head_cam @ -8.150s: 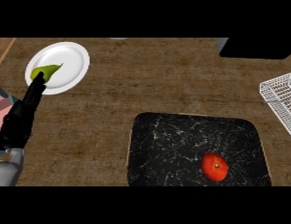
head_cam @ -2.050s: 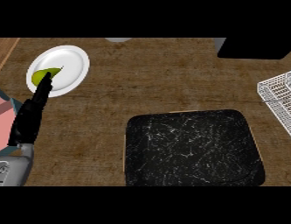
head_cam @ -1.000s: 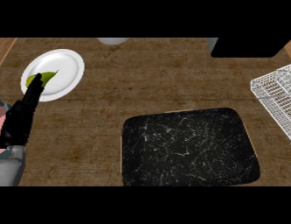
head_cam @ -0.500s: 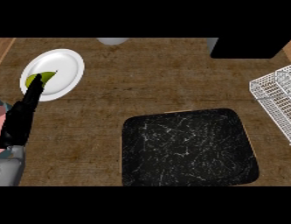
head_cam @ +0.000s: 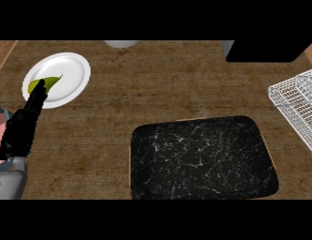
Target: Pick the tomato from the tray and place it in the tiered basket
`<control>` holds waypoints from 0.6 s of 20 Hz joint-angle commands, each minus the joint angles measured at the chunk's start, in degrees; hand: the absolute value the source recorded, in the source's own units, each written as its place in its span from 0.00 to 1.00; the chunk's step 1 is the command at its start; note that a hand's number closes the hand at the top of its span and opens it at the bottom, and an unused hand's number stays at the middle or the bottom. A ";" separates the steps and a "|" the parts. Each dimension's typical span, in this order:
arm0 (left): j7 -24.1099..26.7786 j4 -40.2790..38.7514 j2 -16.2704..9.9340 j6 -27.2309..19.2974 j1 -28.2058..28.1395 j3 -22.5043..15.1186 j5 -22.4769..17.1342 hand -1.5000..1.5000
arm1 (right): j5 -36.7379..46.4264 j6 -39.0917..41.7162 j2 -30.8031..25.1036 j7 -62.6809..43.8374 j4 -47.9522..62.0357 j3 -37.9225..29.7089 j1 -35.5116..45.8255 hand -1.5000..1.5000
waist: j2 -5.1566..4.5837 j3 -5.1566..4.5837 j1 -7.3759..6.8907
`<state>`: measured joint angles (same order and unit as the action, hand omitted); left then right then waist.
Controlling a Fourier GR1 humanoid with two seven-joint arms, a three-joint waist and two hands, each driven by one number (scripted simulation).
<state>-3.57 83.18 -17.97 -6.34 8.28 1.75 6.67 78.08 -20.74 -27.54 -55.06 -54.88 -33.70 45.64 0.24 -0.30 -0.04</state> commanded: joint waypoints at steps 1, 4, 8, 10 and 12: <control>0.95 2.37 -1.52 1.31 -2.85 1.75 -0.89 0.50 | 1.80 -3.13 0.98 -3.80 -8.83 1.29 -4.55 0.00 | 0.08 0.27 0.23; 1.34 1.83 1.79 -0.76 -3.79 -0.91 1.38 0.50 | 2.32 2.25 0.64 -7.41 -17.82 0.73 -6.37 0.00 | 0.23 0.24 0.84; -1.23 -0.58 0.60 -0.78 0.55 0.90 1.23 0.50 | 0.39 8.98 1.71 -11.11 -28.23 -2.64 -7.23 0.00 | 0.35 0.23 1.95; -0.80 -0.12 0.60 -1.03 0.05 1.45 0.92 0.50 | -0.59 10.80 6.63 -12.90 -37.11 -3.09 -10.66 0.00 | 0.77 0.19 2.87; -0.43 1.93 1.13 -0.71 -3.86 0.13 1.46 0.50 | -1.39 15.75 8.54 -13.76 -44.64 -4.28 -14.51 0.00 | 0.92 0.20 2.61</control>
<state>-4.28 84.23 -17.35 -6.93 6.55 2.42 7.68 78.54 -12.49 -22.16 -62.22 -87.21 -36.37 35.65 0.86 -0.12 1.96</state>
